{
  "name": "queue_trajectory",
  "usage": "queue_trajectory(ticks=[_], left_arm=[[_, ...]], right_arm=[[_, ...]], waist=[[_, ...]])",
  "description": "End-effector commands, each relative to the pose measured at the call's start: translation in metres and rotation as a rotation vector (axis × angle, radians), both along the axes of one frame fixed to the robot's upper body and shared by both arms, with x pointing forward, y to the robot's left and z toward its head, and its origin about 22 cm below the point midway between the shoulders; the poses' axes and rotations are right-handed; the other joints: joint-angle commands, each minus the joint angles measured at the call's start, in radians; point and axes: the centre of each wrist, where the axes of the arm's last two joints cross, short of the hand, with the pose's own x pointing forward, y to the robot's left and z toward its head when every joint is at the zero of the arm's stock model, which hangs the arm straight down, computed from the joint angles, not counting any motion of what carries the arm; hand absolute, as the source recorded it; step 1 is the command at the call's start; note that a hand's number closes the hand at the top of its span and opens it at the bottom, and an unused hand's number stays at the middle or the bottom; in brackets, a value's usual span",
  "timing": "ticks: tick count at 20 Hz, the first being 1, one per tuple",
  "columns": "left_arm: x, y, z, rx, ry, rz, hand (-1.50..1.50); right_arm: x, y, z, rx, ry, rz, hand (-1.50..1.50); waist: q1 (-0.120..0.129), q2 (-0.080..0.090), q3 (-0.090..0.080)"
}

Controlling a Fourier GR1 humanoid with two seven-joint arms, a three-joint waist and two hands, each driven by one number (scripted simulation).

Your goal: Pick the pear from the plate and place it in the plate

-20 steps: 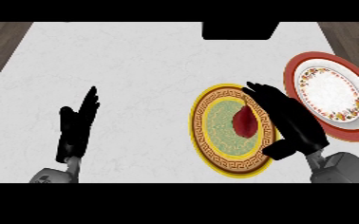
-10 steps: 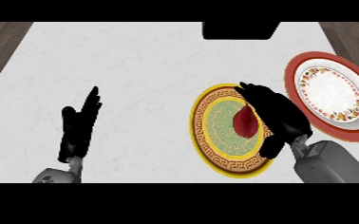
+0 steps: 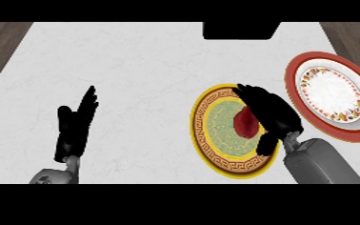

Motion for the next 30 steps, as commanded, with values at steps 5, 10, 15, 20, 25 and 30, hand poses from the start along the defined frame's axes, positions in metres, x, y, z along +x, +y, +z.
queue_trajectory(ticks=[5, 10, 15, 20, 25, 30], left_arm=[[-0.003, 0.015, 0.008, -0.008, 0.008, -0.015, 0.00], [0.007, 0.005, -0.007, -0.004, 0.007, -0.001, 0.00], [-0.010, -0.009, 0.011, -0.005, 0.001, -0.007, 0.00], [0.007, 0.003, 0.008, -0.011, 0.024, -0.008, 0.00], [0.006, 0.000, -0.003, -0.002, -0.007, -0.017, 0.00], [-0.004, -0.003, -0.001, -0.004, -0.006, -0.023, 0.00]], right_arm=[[0.012, 0.017, -0.006, -0.006, 0.041, -0.009, -1.50], [0.008, 0.019, -0.030, -0.020, 0.017, -0.008, -1.50], [0.024, 0.002, -0.033, -0.018, 0.032, -0.007, 1.50], [0.023, -0.005, -0.029, -0.040, -0.045, 0.072, 1.50], [0.031, -0.005, -0.035, -0.063, -0.136, 0.069, 1.50], [0.046, -0.024, -0.039, 0.102, -0.094, -0.206, 1.50]], waist=[[0.001, 0.000, 0.000], [-0.001, 0.000, 0.000], [0.002, 0.000, 0.000], [0.000, 0.000, 0.000], [0.000, 0.001, 0.000], [0.006, 0.003, 0.001]])
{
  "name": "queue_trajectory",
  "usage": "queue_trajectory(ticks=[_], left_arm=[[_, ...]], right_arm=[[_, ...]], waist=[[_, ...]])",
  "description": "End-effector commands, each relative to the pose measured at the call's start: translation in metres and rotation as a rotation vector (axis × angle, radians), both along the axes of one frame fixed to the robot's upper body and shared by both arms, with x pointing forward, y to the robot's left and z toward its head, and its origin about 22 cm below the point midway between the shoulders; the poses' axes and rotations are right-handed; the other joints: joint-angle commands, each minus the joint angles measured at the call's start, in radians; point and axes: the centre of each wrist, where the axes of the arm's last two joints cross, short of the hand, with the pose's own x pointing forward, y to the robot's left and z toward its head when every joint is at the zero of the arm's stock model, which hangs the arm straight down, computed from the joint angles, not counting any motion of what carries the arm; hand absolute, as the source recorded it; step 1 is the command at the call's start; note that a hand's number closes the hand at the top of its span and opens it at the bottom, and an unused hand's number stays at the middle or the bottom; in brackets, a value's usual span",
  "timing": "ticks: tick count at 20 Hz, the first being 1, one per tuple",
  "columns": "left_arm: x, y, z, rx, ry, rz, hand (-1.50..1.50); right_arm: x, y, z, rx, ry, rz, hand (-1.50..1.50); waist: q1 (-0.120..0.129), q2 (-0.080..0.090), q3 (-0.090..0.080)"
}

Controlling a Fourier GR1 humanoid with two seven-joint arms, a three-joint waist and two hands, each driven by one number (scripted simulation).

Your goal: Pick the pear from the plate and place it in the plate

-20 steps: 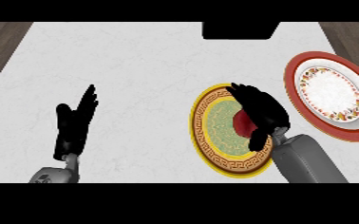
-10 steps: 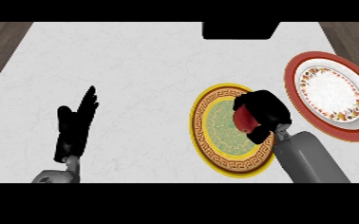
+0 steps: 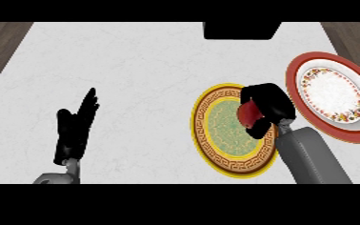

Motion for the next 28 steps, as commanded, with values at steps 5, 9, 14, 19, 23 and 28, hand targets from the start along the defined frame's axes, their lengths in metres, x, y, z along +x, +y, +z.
queue_trajectory(ticks=[5, 9, 14, 19, 23, 28], left_arm=[[0.004, -0.001, -0.004, 0.008, 0.000, 0.001, 0.00], [0.015, -0.007, 0.014, 0.007, 0.006, 0.003, 0.00], [-0.008, 0.001, -0.004, -0.004, 0.020, 0.014, 0.00], [-0.001, 0.013, -0.002, 0.004, -0.006, 0.019, 0.00], [-0.004, 0.002, -0.005, 0.022, 0.004, 0.020, 0.00], [0.002, -0.004, 0.001, 0.013, 0.005, 0.004, 0.00]], right_arm=[[0.030, -0.036, 0.009, 0.170, -0.142, -0.356, 1.50], [0.033, -0.054, 0.039, 0.170, -0.284, -0.341, 1.50], [0.020, -0.048, 0.079, 0.265, -0.512, -0.460, 1.50], [0.023, -0.070, 0.104, 0.226, -0.608, -0.591, 1.50], [0.015, -0.101, 0.100, 0.251, -0.605, -0.688, 1.50], [0.024, -0.135, 0.109, 0.231, -0.596, -0.743, 1.50]], waist=[[0.000, 0.003, 0.000], [-0.007, -0.001, 0.000], [-0.017, -0.009, -0.001], [-0.006, -0.002, 0.000], [-0.005, -0.001, 0.000], [-0.002, 0.000, 0.000]])
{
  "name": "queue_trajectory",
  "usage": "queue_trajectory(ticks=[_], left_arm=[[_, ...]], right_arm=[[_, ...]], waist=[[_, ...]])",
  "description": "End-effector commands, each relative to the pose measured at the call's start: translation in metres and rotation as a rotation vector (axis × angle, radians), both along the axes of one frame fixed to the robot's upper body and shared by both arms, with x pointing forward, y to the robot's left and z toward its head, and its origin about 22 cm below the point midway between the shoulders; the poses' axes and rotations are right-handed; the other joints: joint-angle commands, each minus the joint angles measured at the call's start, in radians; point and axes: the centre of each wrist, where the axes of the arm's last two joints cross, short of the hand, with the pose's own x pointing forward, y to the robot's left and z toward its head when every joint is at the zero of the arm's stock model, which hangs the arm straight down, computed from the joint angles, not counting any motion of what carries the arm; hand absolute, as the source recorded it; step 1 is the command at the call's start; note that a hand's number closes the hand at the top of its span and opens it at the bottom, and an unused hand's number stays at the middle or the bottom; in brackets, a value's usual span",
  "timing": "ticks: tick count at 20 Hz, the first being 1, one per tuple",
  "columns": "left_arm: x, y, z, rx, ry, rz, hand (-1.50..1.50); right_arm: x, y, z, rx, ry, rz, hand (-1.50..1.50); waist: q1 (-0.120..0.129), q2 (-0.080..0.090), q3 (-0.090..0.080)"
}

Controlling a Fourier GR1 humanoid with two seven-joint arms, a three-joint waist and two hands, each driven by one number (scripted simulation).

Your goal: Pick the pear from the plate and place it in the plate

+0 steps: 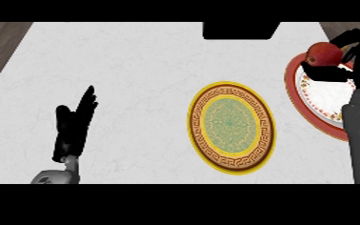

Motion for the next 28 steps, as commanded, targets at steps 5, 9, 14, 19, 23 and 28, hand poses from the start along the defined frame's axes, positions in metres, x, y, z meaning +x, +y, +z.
queue_trajectory(ticks=[5, 9, 14, 19, 23, 28], left_arm=[[0.002, -0.020, -0.001, 0.010, -0.013, -0.004, 0.00], [0.003, -0.012, 0.002, -0.010, 0.003, -0.020, 0.00], [-0.009, -0.018, 0.008, -0.016, -0.009, -0.018, 0.00], [-0.007, -0.001, -0.005, 0.007, -0.016, -0.020, 0.00], [-0.010, 0.004, 0.004, -0.001, -0.016, -0.027, 0.00], [0.001, -0.017, 0.000, -0.012, -0.025, -0.020, 0.00]], right_arm=[[0.018, -0.072, -0.012, 0.031, 0.061, -0.084, 1.50], [0.023, -0.077, -0.041, 0.019, 0.123, -0.098, 1.50], [0.026, -0.086, -0.057, 0.108, 0.284, -0.057, 1.50], [0.007, -0.115, -0.085, 0.188, 0.488, -0.015, 1.50], [-0.004, -0.138, -0.086, 0.229, 0.550, 0.009, -1.50], [-0.011, -0.141, -0.097, 0.277, 0.375, 0.187, -1.50]], waist=[[0.010, 0.004, 0.001], [0.011, 0.004, 0.001], [0.019, 0.004, 0.001], [0.028, 0.010, 0.002], [0.026, 0.008, 0.002], [0.023, 0.010, 0.003]])
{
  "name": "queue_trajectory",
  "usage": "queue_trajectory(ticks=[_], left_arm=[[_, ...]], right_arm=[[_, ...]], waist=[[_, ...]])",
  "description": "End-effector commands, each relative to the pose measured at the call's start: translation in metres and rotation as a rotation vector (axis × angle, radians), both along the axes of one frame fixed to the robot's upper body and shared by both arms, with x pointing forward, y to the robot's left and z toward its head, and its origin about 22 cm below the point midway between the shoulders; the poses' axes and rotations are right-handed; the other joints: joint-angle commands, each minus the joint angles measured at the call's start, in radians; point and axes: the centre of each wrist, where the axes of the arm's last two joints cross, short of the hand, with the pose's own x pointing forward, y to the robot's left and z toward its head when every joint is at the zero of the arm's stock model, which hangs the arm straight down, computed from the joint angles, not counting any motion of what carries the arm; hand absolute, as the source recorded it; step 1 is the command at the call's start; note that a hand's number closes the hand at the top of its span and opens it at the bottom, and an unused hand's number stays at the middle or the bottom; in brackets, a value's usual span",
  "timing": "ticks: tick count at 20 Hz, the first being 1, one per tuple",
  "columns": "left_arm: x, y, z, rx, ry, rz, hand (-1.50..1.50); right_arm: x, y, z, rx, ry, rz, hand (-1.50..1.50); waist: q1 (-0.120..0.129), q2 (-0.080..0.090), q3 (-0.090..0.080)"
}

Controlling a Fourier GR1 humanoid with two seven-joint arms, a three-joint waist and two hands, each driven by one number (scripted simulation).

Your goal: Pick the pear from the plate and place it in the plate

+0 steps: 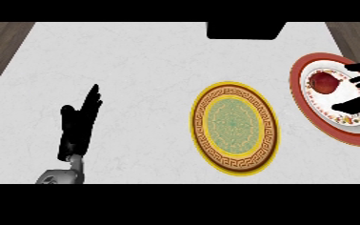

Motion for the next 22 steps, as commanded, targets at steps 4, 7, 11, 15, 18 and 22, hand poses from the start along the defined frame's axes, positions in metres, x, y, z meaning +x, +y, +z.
queue_trajectory(ticks=[4, 7, 11, 15, 18, 22], left_arm=[[-0.007, 0.004, -0.009, -0.002, 0.029, 0.002, 0.00], [-0.005, 0.008, -0.005, -0.003, 0.022, 0.026, 0.00], [-0.005, 0.012, -0.006, 0.010, 0.022, 0.005, 0.00], [-0.001, 0.006, -0.009, 0.003, 0.005, 0.010, 0.00], [-0.002, 0.022, 0.007, 0.001, -0.007, 0.004, 0.00], [0.011, 0.007, 0.005, -0.004, -0.005, -0.002, 0.00]], right_arm=[[0.001, -0.013, 0.020, 0.296, -0.403, 0.046, -1.50], [-0.014, -0.032, 0.020, 0.446, -0.538, 0.007, -1.50], [-0.028, -0.045, 0.015, 0.580, -0.562, -0.019, -1.50], [-0.063, -0.069, -0.001, 0.625, -0.575, 0.019, -1.50], [-0.066, -0.068, -0.008, 0.637, -0.585, 0.027, -1.50], [-0.060, -0.060, -0.013, 0.640, -0.588, 0.070, -1.50]], waist=[[-0.023, -0.007, 0.001], [-0.033, -0.011, 0.000], [-0.018, -0.007, -0.001], [-0.014, -0.004, 0.000], [-0.008, -0.004, 0.000], [-0.008, -0.002, 0.000]])
